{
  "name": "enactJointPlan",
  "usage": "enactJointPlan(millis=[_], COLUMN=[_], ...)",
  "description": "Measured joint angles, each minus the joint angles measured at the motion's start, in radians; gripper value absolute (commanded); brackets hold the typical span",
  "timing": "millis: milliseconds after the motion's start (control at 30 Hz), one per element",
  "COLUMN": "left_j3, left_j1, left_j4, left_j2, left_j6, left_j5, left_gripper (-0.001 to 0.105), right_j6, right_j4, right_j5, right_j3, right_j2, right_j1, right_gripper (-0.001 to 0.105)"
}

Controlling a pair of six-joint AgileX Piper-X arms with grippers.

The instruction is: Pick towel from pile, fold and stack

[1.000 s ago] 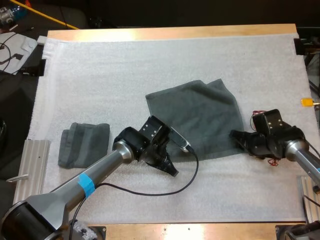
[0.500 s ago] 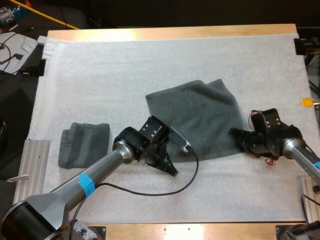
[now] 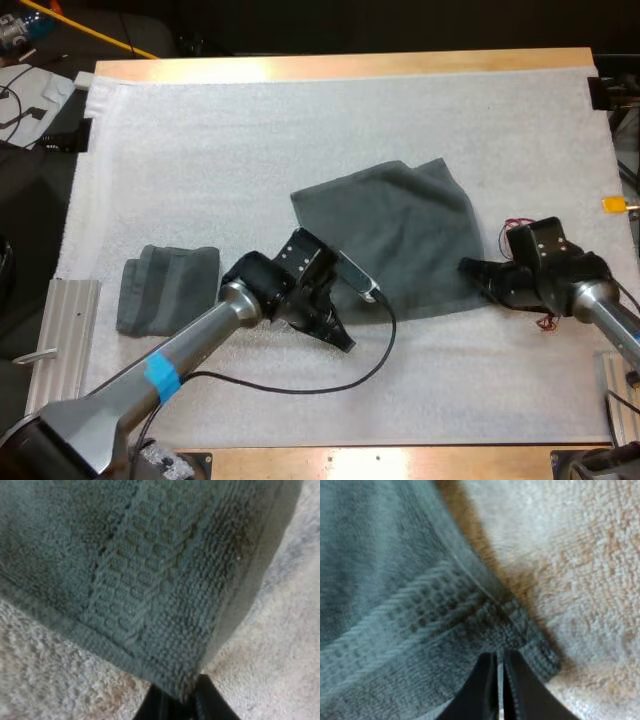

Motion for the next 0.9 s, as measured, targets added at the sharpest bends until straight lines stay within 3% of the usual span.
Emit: enactJointPlan(millis=[200,267,367,433,667,900], left_j3=[-0.011,-0.006,-0.004,-0.004,-0.004,-0.004], left_j1=[0.000,0.000,0.000,0.000,0.000,0.000], left_j4=[0.015,0.015,0.015,0.015,0.018,0.019], left_j2=[-0.026,-0.011,-0.002,-0.002,-0.002,-0.002], left_j6=[0.001,0.001,0.001,0.001,0.001,0.001], left_j5=[-0.001,-0.002,-0.001,-0.001,-0.001,-0.001], left_gripper=[0.000,0.000,0.000,0.000,0.000,0.001], right_j6=[-0.027,-0.023,-0.013,-0.006,-0.007,-0.007], right_j4=[0.019,0.021,0.021,0.021,0.048,0.056], right_j5=[-0.001,0.004,0.013,0.019,0.046,0.045], right_j3=[-0.002,-0.002,-0.002,-0.002,0.000,0.000], right_j2=[-0.057,-0.055,-0.061,-0.067,-0.084,-0.065], right_j1=[0.000,0.000,0.000,0.000,-0.002,-0.002], right_gripper=[0.004,0.016,0.046,0.057,0.047,0.045])
